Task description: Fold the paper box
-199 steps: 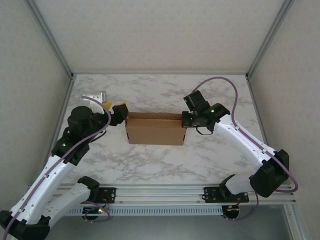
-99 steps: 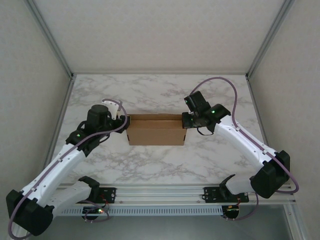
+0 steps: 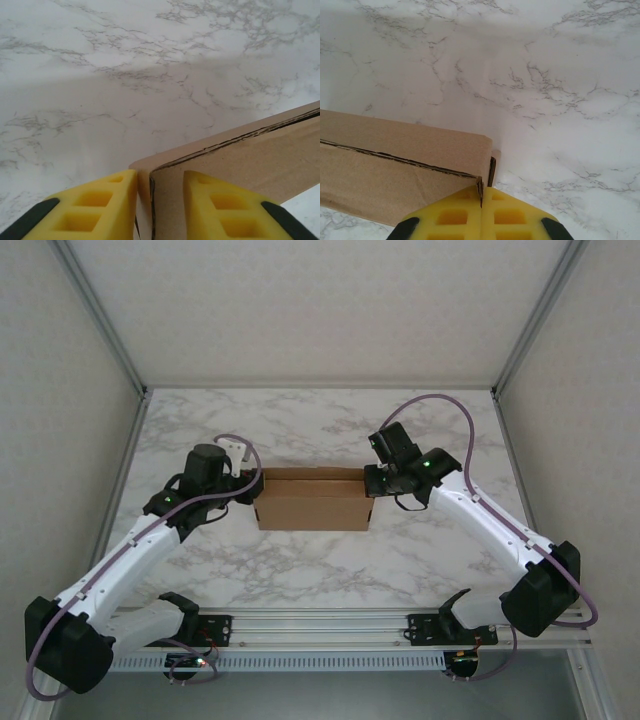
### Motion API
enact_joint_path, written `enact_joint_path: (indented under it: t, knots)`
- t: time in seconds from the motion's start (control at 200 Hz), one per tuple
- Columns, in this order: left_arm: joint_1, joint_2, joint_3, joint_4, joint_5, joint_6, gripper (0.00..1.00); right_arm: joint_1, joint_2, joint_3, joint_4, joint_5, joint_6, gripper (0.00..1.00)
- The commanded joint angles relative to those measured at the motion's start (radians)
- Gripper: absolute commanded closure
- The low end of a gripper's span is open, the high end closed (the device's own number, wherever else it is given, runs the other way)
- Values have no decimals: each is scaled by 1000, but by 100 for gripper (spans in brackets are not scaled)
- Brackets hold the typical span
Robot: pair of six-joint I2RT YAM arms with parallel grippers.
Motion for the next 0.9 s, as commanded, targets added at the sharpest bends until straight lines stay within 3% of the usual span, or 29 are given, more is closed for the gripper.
enact_joint_path:
  t: [0.0,0.245,0.586,0.896]
  knots:
    - [6,0,0,38,34,-38,75,1,-12,-22,-27,-9,-7,100]
    - [6,30,5,59,54,-73,93,1,0,-27,-22,-32,9,100]
    - [7,40,-15,100,100,-150,95,0,10,-23,-30,-42,17,100]
    - [6,33,-44,94,73,-165,94,1,10,-21,-30,-47,17,100]
